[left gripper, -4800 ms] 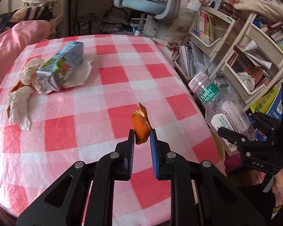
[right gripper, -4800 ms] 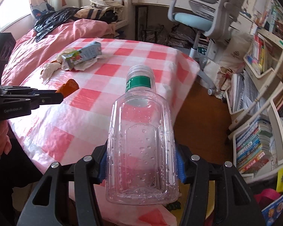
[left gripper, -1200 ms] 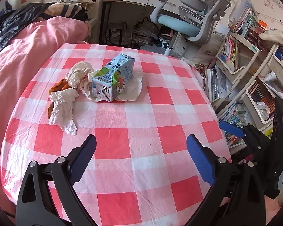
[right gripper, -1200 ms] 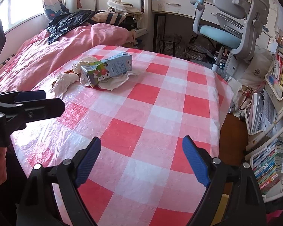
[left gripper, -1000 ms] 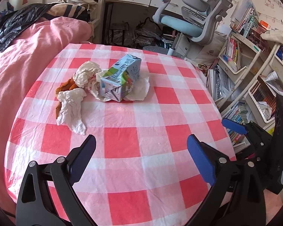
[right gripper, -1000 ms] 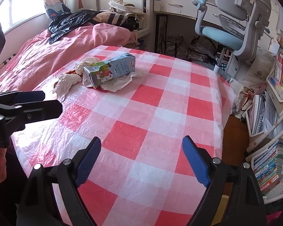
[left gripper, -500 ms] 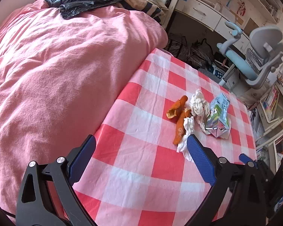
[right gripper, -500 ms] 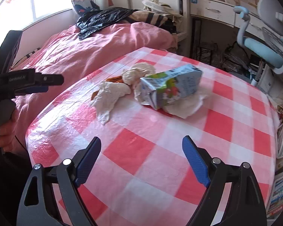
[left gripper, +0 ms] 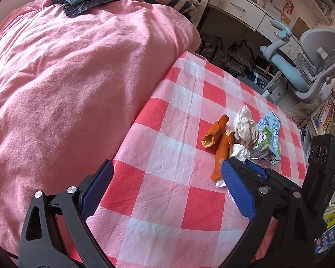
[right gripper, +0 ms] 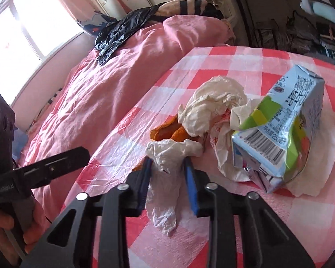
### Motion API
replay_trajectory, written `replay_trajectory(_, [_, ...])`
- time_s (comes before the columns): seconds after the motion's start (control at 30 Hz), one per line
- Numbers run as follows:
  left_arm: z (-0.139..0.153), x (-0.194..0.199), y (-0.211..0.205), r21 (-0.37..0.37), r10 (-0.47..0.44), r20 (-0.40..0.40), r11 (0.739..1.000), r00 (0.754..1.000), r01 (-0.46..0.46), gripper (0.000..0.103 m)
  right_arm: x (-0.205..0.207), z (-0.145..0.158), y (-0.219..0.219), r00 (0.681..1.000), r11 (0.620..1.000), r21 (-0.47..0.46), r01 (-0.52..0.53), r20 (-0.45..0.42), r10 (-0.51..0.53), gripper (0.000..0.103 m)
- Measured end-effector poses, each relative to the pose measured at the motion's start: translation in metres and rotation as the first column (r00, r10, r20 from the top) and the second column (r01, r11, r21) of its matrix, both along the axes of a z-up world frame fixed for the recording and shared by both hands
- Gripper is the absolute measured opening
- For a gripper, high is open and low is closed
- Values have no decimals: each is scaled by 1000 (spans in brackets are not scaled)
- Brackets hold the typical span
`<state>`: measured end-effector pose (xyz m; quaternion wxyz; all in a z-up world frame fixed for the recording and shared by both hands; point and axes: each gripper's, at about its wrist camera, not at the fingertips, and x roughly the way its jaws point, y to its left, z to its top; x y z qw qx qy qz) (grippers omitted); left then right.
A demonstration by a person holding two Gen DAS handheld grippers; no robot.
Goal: Collect trash
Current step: 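Close the right gripper on a white tissue and lift it, then close the left gripper on an orange peel while the right gripper holds the tissue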
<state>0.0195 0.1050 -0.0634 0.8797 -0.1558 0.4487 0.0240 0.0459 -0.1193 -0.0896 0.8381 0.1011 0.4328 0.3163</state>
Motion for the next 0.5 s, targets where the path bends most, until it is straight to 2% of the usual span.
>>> replay_trajectory(0.1, [-2,4,-16,15,-32,-6,999,999,32,93,-11,5,-7,1000,1000,-24,-13,-1,13,14])
replay_trajectory(0.2, [-5,8,-37,22,-83,-14,996,996,83,93,-25,14,-16,999,996,-78,-31,5,31,14])
replay_trajectory(0.3, [-9,16,-58,28,-135,-23,990,991,135,93,-43,17,-28,999,983,-179,-48,16,52,14])
replay_trajectory(0.4, [-14,30,-69,27,-127,-37,991,991,128,93,-56,17,-45,998,967,-251,-45,22,52,14])
replay_trajectory(0.47, [-18,40,-75,26,-126,-44,992,991,127,87,-63,17,-59,998,957,-288,-39,28,49,14])
replay_trajectory(0.5, [-20,45,-78,34,-128,-50,991,991,129,77,-64,16,-64,999,954,-298,-37,26,47,14])
